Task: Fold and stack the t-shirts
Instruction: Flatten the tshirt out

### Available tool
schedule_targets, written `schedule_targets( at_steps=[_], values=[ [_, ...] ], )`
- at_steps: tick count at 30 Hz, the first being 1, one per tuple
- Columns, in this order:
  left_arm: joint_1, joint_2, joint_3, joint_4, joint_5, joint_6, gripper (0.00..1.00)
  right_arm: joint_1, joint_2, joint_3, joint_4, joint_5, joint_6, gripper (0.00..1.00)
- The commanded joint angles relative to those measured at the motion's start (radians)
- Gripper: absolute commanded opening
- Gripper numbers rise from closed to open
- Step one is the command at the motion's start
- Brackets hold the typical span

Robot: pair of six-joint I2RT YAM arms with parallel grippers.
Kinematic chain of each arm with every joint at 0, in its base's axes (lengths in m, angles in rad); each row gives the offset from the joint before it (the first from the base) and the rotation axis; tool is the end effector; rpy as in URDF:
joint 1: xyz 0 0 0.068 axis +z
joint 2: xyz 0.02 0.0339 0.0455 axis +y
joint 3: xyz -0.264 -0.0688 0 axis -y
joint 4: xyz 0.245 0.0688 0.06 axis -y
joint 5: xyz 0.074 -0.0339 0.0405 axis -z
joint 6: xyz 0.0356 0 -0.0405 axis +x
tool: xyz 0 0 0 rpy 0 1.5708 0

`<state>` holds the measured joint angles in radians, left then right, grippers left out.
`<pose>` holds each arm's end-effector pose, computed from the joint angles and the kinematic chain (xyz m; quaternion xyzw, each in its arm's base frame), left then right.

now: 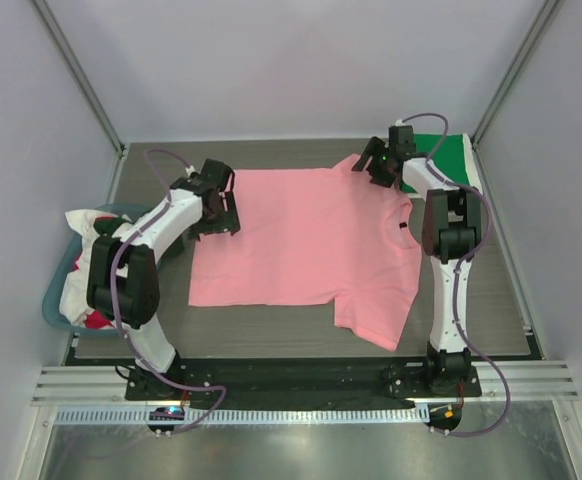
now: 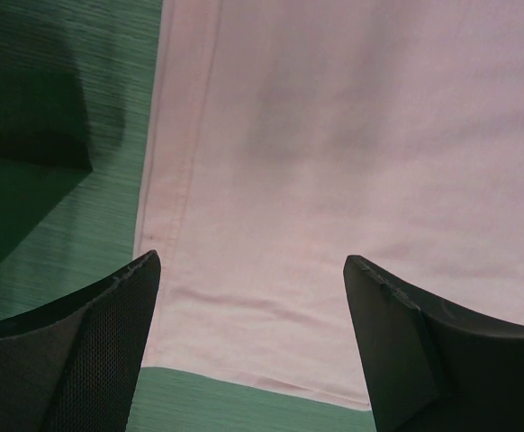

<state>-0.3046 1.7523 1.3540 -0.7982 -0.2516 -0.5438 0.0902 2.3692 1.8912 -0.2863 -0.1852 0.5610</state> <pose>0.3427 -0.0984 0.2325 -0.1395 0.9650 0.0364 0.2190 0.5301 0.0545 0.1629 0.1783 0.8991 0.2056 0.3430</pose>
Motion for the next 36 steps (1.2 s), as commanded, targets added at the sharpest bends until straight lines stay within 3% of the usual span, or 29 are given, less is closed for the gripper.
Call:
schedule_targets(
  at_steps=[1,8,12,15,20,26,36],
  values=[
    [-0.024,-0.066,-0.009,-0.004,-0.011,-0.047,0.83,0.005,-0.031,0.028,-0.076,0.01,-0.053,0.75],
    [-0.071,-0.245,-0.105,-0.058,-0.104,-0.163,0.81,0.095,-0.071,0.284,-0.177,-0.074,-0.081,0.77],
    [-0.076,-0.385,-0.202,-0.096,-0.161,-0.255,0.8,0.147,-0.212,0.251,-0.191,-0.05,-0.078,0.79],
    [-0.076,-0.482,-0.298,-0.162,-0.204,-0.381,0.8,0.177,-0.388,0.084,-0.191,-0.01,-0.058,0.79],
    [-0.076,-0.611,-0.49,-0.142,-0.181,-0.533,0.77,0.218,-0.709,-0.328,-0.195,0.099,-0.007,0.78],
    [-0.067,-0.793,-0.691,-0.101,-0.273,-0.697,0.74,0.302,-1.074,-0.708,-0.31,0.217,0.112,0.77],
    [-0.008,-0.843,-0.843,0.071,-0.249,-0.707,0.61,0.332,-1.464,-1.078,-0.436,0.181,0.192,0.75]
  ],
)
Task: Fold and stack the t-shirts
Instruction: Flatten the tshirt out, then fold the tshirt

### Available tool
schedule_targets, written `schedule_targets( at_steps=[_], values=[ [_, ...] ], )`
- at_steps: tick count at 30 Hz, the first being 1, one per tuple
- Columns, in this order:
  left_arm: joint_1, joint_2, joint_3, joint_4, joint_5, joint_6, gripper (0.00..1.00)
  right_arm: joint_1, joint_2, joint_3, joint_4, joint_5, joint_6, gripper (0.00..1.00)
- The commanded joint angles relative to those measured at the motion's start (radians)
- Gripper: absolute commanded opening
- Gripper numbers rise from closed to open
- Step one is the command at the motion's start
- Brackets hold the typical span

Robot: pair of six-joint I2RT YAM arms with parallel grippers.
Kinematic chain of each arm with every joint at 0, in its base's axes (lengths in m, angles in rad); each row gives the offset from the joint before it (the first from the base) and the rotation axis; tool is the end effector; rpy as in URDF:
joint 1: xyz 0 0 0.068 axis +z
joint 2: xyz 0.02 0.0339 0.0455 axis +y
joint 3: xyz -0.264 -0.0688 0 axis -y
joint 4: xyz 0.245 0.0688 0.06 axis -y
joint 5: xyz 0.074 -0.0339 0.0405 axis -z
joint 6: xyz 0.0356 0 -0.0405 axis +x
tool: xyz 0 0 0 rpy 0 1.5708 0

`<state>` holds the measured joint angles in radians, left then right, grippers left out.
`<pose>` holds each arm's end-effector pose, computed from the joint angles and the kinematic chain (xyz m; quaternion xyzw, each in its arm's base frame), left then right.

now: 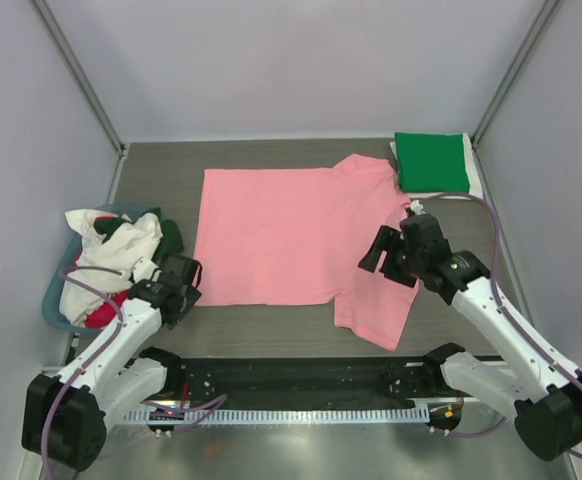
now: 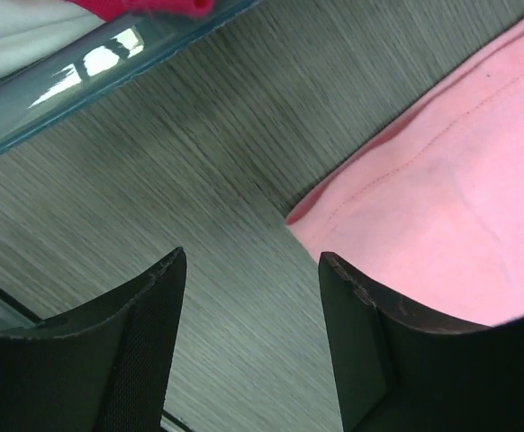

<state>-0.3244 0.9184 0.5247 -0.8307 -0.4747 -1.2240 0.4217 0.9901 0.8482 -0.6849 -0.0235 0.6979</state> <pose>0.1425 -0.0308 0.1853 -0.4528 0.8446 0.0485 0.2817 0.1825 0.0828 0.2783 0.1240 0.9233 0.2023 0.3022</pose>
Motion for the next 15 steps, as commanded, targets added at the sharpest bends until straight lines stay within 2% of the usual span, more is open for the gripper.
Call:
schedule_targets(
  at_steps=[1,2,9,15],
  values=[
    [0.012,-0.001,-0.015,0.123,-0.018,-0.026,0.61,0.002,-0.094,-0.05,-0.062,0.019,0.069,0.75],
    [0.012,0.007,-0.015,0.13,-0.016,-0.026,0.6,0.002,-0.103,-0.078,-0.073,0.061,0.093,0.75],
    [0.013,0.089,-0.029,0.214,0.022,-0.017,0.57,0.002,-0.131,-0.136,-0.133,0.085,0.138,0.75],
    [0.016,0.146,-0.034,0.271,0.044,-0.006,0.47,0.002,-0.136,-0.138,-0.165,0.114,0.141,0.75]
  ],
)
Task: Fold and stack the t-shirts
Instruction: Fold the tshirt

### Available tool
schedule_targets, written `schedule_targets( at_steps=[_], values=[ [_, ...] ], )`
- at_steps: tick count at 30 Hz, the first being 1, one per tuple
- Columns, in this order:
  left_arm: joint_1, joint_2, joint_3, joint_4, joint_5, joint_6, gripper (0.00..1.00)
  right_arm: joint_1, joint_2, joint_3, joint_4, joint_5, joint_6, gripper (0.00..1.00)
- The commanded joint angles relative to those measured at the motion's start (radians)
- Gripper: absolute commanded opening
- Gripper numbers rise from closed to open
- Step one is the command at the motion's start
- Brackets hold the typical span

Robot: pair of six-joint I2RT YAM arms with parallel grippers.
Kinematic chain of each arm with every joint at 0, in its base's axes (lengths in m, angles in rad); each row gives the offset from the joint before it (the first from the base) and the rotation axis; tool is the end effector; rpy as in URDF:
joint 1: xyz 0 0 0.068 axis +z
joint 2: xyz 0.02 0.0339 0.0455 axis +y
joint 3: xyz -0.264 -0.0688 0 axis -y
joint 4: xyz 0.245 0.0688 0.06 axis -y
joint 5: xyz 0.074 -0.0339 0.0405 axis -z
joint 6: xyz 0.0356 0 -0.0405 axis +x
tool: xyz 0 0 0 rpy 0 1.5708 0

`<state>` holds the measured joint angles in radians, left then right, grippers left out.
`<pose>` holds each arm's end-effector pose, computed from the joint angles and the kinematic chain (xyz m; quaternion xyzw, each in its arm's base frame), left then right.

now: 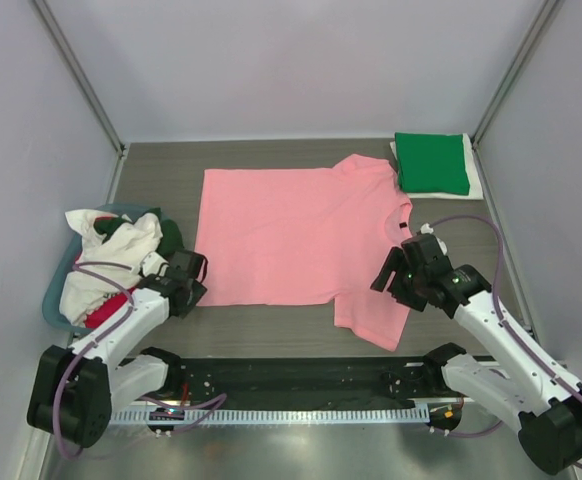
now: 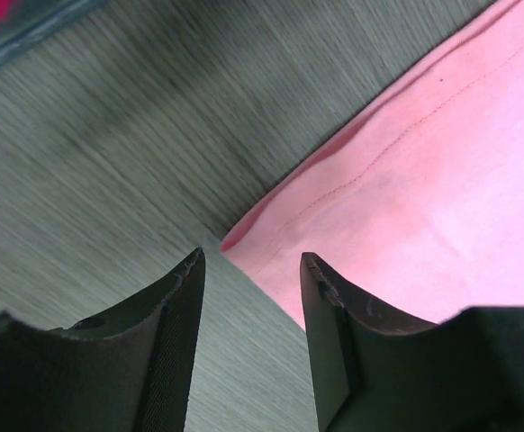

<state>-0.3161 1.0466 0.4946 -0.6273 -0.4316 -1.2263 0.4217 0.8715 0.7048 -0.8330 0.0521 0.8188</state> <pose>0.1648 -0.0382 0.1664 -0.4586 0.8423 0.0182 0.2826 0.1475 0.0641 0.2419 0.1964 0.9389 0.1433 0.2437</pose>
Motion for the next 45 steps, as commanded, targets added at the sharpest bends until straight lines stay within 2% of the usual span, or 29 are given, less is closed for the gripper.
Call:
schedule_targets(
  at_steps=[1,13,17,22,27,30,33,36,40,45],
  values=[
    [0.008,0.029,-0.001,0.078,0.004,0.001,0.47,0.002,-0.017,-0.005,-0.018,0.049,0.031,0.75],
    [0.012,0.07,-0.004,0.115,0.025,0.022,0.19,0.002,0.064,-0.108,0.028,0.049,0.097,0.75],
    [0.018,0.072,-0.008,0.127,0.037,0.028,0.0,0.002,0.081,-0.12,0.044,0.048,0.1,0.75],
    [0.022,0.056,-0.019,0.144,0.044,0.036,0.0,0.002,0.089,-0.137,0.064,0.048,0.115,0.75],
    [0.022,-0.042,-0.071,0.176,0.047,0.037,0.0,0.002,0.139,-0.165,0.13,0.011,0.109,0.75],
    [0.02,-0.068,-0.083,0.181,0.047,0.037,0.0,0.002,0.158,-0.172,0.115,-0.008,0.111,0.75],
    [0.02,-0.053,-0.077,0.181,0.048,0.04,0.0,0.002,0.094,-0.195,0.043,0.037,0.137,0.72],
    [0.02,-0.046,-0.077,0.186,0.051,0.042,0.0,0.015,0.028,-0.235,0.026,-0.004,0.222,0.7],
    [0.02,-0.046,-0.076,0.184,0.05,0.042,0.0,0.104,0.007,-0.243,-0.012,0.0,0.333,0.69],
    [0.02,-0.042,-0.076,0.189,0.051,0.044,0.0,0.301,-0.061,-0.254,-0.092,0.054,0.537,0.7]
  ],
)
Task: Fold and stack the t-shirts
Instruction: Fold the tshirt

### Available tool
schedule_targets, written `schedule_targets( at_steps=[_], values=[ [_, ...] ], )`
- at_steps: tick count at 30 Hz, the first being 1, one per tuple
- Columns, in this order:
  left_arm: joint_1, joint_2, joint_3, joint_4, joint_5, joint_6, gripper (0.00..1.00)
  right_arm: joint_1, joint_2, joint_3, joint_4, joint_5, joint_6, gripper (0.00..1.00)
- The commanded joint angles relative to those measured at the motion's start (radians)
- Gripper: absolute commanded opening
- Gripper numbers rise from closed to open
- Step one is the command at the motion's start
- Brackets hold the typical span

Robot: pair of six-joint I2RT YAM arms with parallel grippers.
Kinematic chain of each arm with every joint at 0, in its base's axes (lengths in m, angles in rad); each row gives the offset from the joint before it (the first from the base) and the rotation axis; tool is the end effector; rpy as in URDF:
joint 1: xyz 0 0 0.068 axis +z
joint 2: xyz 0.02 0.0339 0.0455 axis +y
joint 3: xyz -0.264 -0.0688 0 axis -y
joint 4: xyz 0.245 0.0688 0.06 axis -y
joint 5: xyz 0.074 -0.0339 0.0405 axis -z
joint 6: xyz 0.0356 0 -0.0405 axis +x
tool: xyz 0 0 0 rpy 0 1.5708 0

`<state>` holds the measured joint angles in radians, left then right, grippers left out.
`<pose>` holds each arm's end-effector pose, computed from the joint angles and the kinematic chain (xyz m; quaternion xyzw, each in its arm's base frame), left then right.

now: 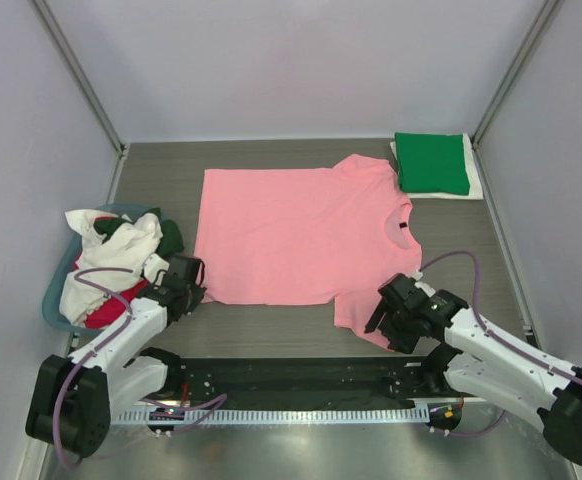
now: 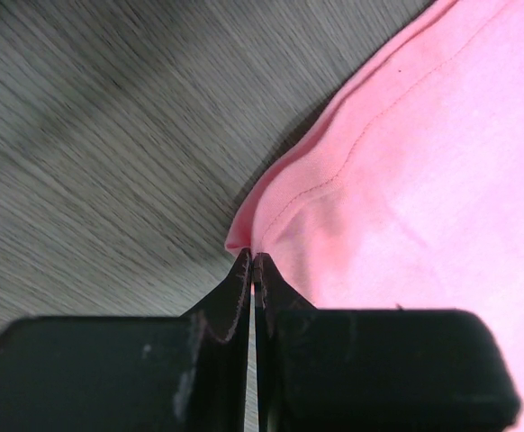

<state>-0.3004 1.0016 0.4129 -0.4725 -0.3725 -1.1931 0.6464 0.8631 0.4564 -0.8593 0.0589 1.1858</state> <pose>0.1634 -0.0371 0.1562 -0.4526 0.8377 -0.0367 0.3035 0.1050 0.0766 0.1678 0.2675 0.9511 0.1026 0.1155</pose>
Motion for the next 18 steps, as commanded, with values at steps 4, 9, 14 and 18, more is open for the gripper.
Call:
schedule_targets(
  at_steps=[4,9,14,18],
  values=[
    [0.006,0.014,0.007,0.041,-0.002,0.016,0.0,0.101,-0.056,-0.038,-0.035,0.068,0.213,0.68],
    [0.004,0.032,0.015,0.043,0.003,0.024,0.0,0.101,0.086,-0.045,0.037,0.124,0.192,0.67],
    [0.006,0.032,0.015,0.044,0.004,0.026,0.0,0.099,0.148,-0.033,0.078,0.171,0.155,0.58],
    [0.006,0.032,0.017,0.043,0.003,0.026,0.0,0.101,0.117,-0.039,0.083,0.185,0.138,0.3]
  ],
)
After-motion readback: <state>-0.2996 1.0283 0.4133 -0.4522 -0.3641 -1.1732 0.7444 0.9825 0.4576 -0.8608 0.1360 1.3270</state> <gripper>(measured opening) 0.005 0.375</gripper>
